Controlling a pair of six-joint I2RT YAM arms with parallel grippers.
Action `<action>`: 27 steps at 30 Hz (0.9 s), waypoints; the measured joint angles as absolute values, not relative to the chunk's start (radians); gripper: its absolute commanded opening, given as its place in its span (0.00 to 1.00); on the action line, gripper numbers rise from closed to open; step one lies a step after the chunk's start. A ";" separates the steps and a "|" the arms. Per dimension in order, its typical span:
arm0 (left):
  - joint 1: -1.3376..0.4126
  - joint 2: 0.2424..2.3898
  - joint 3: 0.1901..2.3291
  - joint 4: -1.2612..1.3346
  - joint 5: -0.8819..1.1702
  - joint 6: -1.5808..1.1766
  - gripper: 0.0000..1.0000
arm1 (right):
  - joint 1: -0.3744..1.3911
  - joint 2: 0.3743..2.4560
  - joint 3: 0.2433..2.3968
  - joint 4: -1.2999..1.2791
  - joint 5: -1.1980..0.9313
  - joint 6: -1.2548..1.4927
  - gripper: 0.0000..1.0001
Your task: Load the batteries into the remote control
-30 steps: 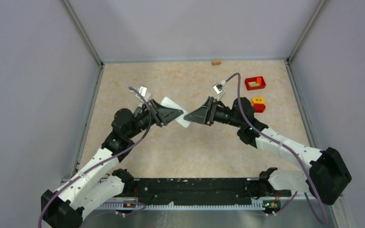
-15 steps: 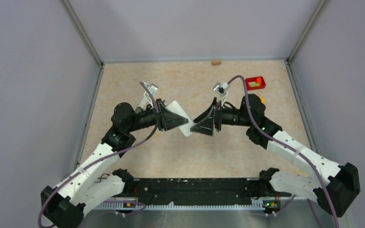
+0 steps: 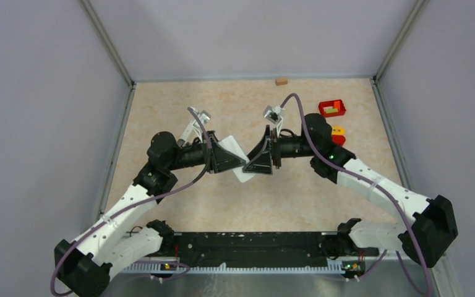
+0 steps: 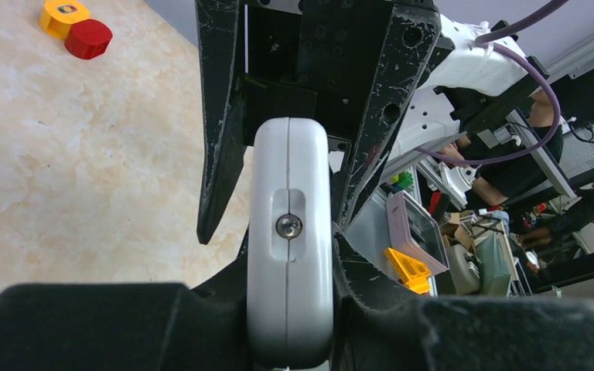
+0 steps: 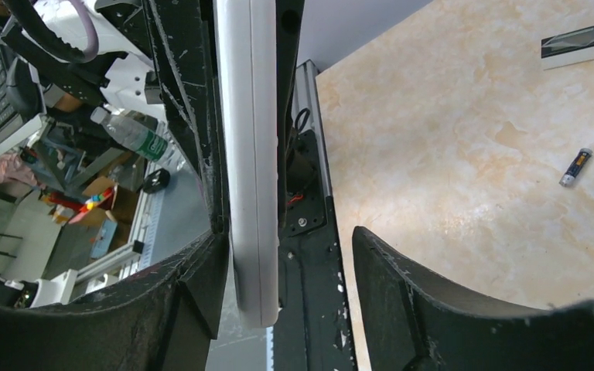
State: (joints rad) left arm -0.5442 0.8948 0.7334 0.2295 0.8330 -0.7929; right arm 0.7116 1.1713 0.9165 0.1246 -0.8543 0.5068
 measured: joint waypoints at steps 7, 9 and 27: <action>-0.545 0.895 0.739 0.224 0.842 -0.781 0.01 | 0.715 1.190 0.916 0.127 -0.893 0.489 0.55; -0.545 0.895 0.739 0.218 0.845 -0.772 0.02 | 0.721 1.207 0.917 0.126 -0.912 0.486 0.48; -0.546 0.879 0.785 -0.023 0.542 -0.651 0.99 | 0.756 1.238 0.952 -0.046 -0.577 0.462 0.00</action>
